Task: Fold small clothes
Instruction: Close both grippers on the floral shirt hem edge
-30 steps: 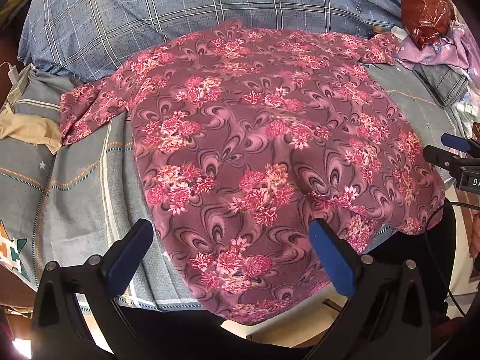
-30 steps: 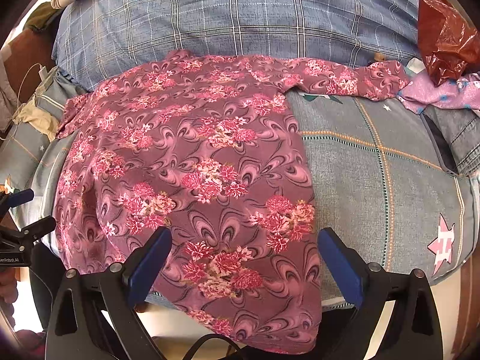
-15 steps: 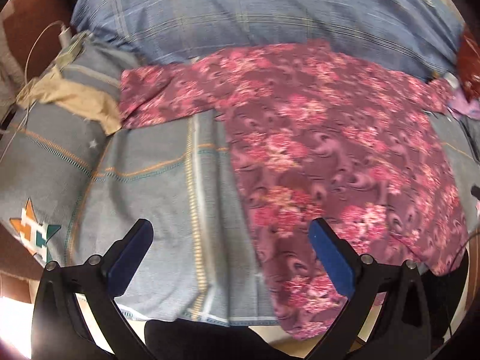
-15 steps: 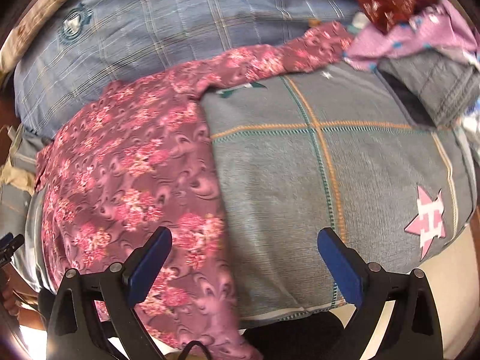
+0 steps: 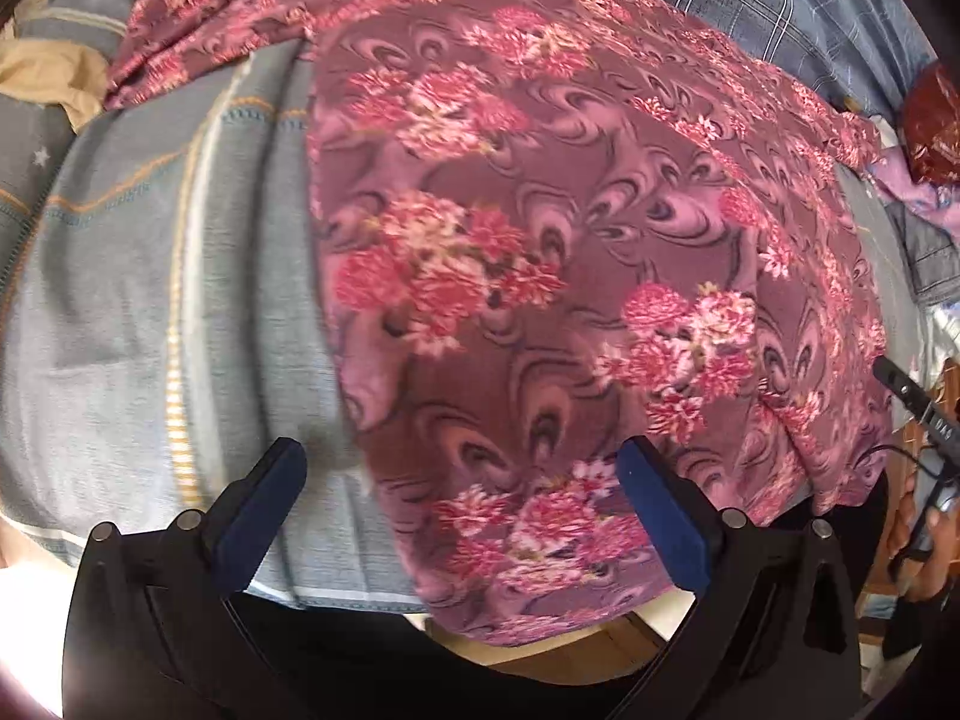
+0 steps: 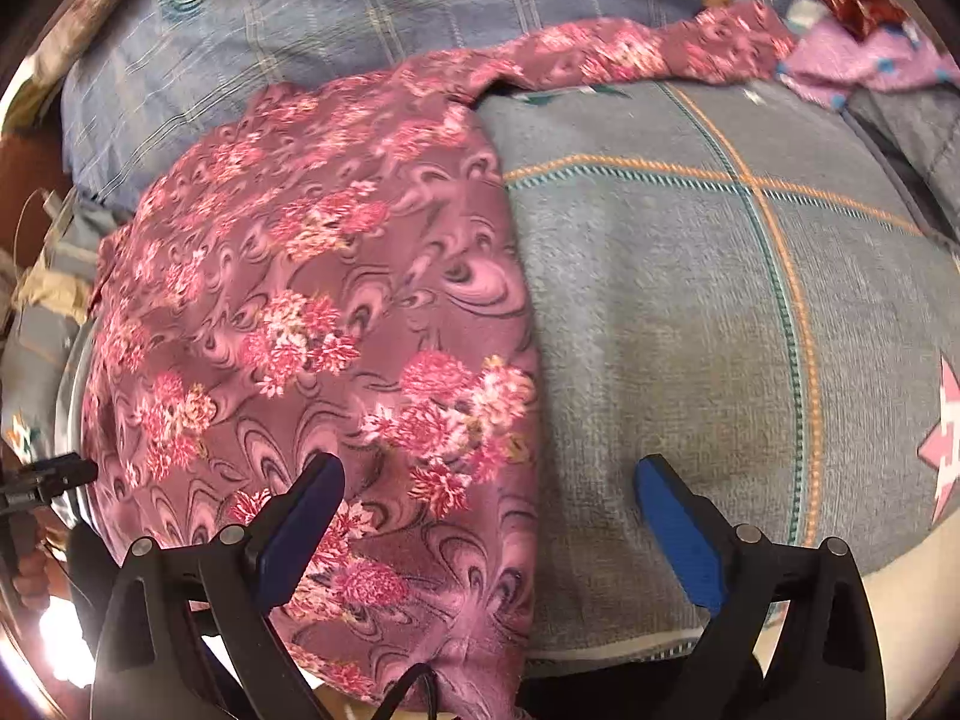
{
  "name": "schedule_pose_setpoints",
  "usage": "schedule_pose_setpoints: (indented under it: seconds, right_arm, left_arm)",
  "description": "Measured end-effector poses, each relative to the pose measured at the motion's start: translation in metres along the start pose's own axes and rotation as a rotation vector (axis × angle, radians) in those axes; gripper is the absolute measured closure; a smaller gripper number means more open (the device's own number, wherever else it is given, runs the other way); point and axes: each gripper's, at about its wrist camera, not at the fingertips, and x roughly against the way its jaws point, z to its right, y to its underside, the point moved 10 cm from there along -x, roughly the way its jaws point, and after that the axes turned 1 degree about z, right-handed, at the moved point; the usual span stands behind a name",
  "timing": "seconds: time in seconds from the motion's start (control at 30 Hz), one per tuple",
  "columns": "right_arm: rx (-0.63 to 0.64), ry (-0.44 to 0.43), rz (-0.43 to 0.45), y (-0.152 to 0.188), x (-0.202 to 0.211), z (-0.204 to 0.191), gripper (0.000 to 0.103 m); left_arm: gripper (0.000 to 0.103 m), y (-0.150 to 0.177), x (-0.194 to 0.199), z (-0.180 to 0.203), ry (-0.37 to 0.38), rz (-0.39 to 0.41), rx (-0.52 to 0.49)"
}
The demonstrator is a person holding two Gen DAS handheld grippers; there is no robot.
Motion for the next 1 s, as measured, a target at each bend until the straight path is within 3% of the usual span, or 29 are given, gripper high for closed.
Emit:
schedule_pose_setpoints:
  seconds: [0.07,0.17,0.2,0.23,0.3,0.37,0.5,0.57,0.63,0.73,0.8,0.83,0.87,0.9,0.93,1.0]
  right_arm:
    - [0.018,-0.034,0.026,-0.002,0.002,-0.006,0.016]
    - [0.055,0.005,0.029,-0.003,0.002,-0.004,0.048]
    - [0.081,0.03,0.032,-0.005,0.003,-0.003,0.09]
    - [0.108,0.036,0.018,-0.005,0.003,-0.002,0.1]
    - [0.127,0.017,-0.001,-0.007,0.007,0.0,0.1]
    - [0.143,0.061,0.026,-0.017,0.016,0.012,0.1]
    - [0.005,0.011,0.048,-0.028,0.022,0.037,0.1]
    - [0.002,0.002,0.038,-0.024,0.018,0.034,0.099]
    - [0.029,0.019,0.027,-0.019,0.013,0.028,0.097]
    - [0.034,0.029,0.017,-0.012,0.009,0.024,0.094]
    - [0.02,0.018,0.015,-0.011,0.01,0.025,0.093]
    - [0.011,0.015,0.014,-0.011,0.01,0.026,0.093]
    - [0.003,0.012,0.011,-0.011,0.01,0.028,0.092]
    - [-0.008,0.009,0.008,-0.011,0.009,0.03,0.091]
    - [-0.017,0.006,0.005,-0.01,0.009,0.031,0.09]
    - [-0.032,0.0,0.003,-0.009,0.009,0.033,0.088]
  left_arm:
    - [0.0,0.002,-0.003,0.004,0.025,-0.011,0.019]
    - [0.0,0.002,-0.003,0.005,0.017,0.0,0.013]
    - [0.0,0.003,-0.002,0.005,0.02,-0.004,0.015]
    - [0.0,0.002,-0.002,0.005,0.022,-0.007,0.018]
    - [0.0,0.0,-0.001,0.002,0.018,-0.005,0.025]
    - [0.0,-0.003,0.002,-0.005,0.015,0.009,0.041]
    - [0.0,-0.005,0.004,-0.016,0.058,0.012,0.092]
    - [0.0,-0.002,-0.002,-0.014,0.095,-0.018,0.11]
    - [0.0,-0.002,-0.003,-0.01,0.074,0.003,0.099]
    - [0.0,-0.003,-0.001,0.005,0.12,0.036,0.086]
    - [0.009,-0.005,0.002,0.013,0.151,0.067,0.096]
    - [0.024,-0.008,0.003,0.017,0.137,0.083,0.085]
    - [0.051,-0.009,0.005,0.018,0.12,0.097,0.071]
    - [0.068,-0.01,0.006,0.02,0.114,0.108,0.067]
    - [0.094,-0.01,0.006,0.018,0.139,0.104,0.085]
    - [0.096,-0.009,0.005,0.008,0.2,0.09,0.149]
